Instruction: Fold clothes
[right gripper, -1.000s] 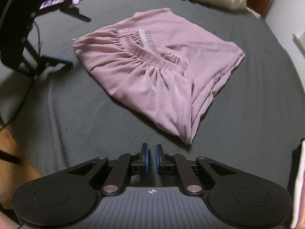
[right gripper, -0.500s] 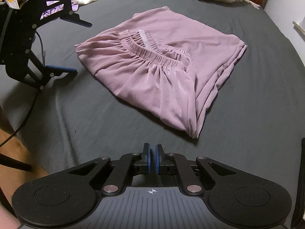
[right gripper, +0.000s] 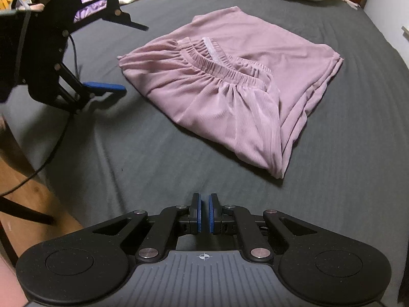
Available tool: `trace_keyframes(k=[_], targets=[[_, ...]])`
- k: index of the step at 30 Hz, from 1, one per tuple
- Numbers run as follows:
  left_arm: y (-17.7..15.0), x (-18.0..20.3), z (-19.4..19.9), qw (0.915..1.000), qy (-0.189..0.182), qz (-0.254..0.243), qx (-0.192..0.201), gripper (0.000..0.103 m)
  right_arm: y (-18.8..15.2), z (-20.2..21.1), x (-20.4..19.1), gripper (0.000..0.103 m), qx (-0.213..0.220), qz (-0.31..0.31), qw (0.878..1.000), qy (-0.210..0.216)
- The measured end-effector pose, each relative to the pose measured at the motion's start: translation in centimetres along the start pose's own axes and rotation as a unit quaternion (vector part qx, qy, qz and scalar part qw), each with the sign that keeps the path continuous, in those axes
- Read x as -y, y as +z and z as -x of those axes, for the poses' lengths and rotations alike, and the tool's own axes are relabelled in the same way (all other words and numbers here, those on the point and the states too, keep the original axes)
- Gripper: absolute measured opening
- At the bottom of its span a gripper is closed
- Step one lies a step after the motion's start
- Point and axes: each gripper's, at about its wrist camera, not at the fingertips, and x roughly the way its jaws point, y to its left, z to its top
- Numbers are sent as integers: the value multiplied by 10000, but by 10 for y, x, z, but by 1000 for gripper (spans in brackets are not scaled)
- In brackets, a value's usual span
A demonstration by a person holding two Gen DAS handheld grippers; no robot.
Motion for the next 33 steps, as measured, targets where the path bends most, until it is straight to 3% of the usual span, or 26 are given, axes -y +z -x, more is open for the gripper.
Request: trace_keyframes(k=[6, 8, 9, 10, 19, 24, 30, 33], targets=[[6, -1, -8, 9998, 20, -175, -11, 83, 1, -2, 2, 8, 23, -88, 10000, 34], [8, -2, -11, 9999, 10, -134, -11, 83, 1, -1, 4, 35, 33, -191, 9996, 217], [9, -2, -12, 9999, 11, -106, -17, 84, 0, -3, 3, 82, -7, -242, 9993, 277], [10, -3, -13, 10000, 12, -78, -22, 84, 0, -4, 2, 103, -49, -292, 9990, 335], [10, -4, -12, 10000, 38, -54, 8, 84, -2, -12, 3, 103, -236, -557, 9980, 157], [9, 3, -10, 9978, 226, -612, 79, 84, -3, -16, 3, 103, -340, -704, 9969, 57], [2, 15, -7, 9893, 453, -1379, 152, 84, -5, -17, -3, 103, -383, -920, 9948, -202], [0, 20, -10, 9867, 412, -1567, 140, 84, -6, -17, -5, 103, -409, -990, 9942, 15]])
